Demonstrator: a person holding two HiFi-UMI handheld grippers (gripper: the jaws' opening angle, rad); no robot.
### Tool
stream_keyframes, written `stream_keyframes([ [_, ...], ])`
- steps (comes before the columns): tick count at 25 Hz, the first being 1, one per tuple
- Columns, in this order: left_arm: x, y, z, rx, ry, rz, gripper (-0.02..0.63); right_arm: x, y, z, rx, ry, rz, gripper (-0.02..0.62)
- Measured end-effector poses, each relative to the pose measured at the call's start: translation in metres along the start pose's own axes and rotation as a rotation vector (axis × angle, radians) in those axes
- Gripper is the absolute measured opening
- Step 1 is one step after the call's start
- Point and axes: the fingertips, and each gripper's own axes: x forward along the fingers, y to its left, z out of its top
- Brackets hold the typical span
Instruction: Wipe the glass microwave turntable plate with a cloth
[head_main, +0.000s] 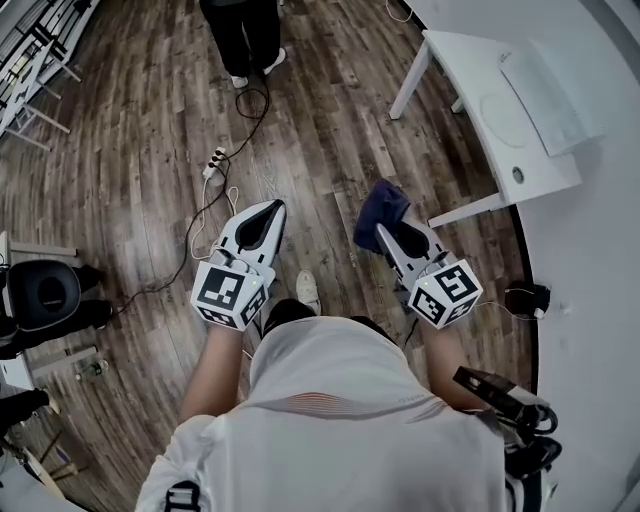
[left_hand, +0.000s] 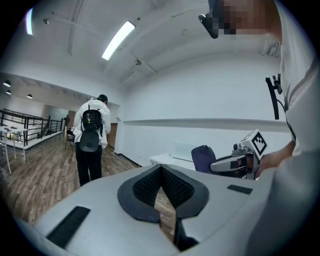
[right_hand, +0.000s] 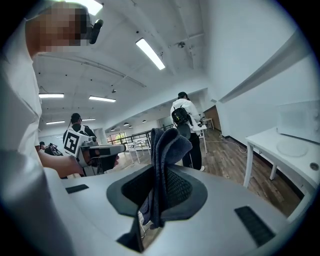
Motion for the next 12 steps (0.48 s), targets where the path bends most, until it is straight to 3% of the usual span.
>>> stream_keyframes([
  [6,0.014,0.049,0.006,-0.021,-0.010,-0.013,0.011,0.044,-0.001,0.017,-0.017,0.008,-0.018,0.061],
  [12,0.042,0.060,-0.003,-0.066,0.001,-0.041,0.011,0.058,-0.022,0.020,-0.018,0.036,-0.044,0.061],
])
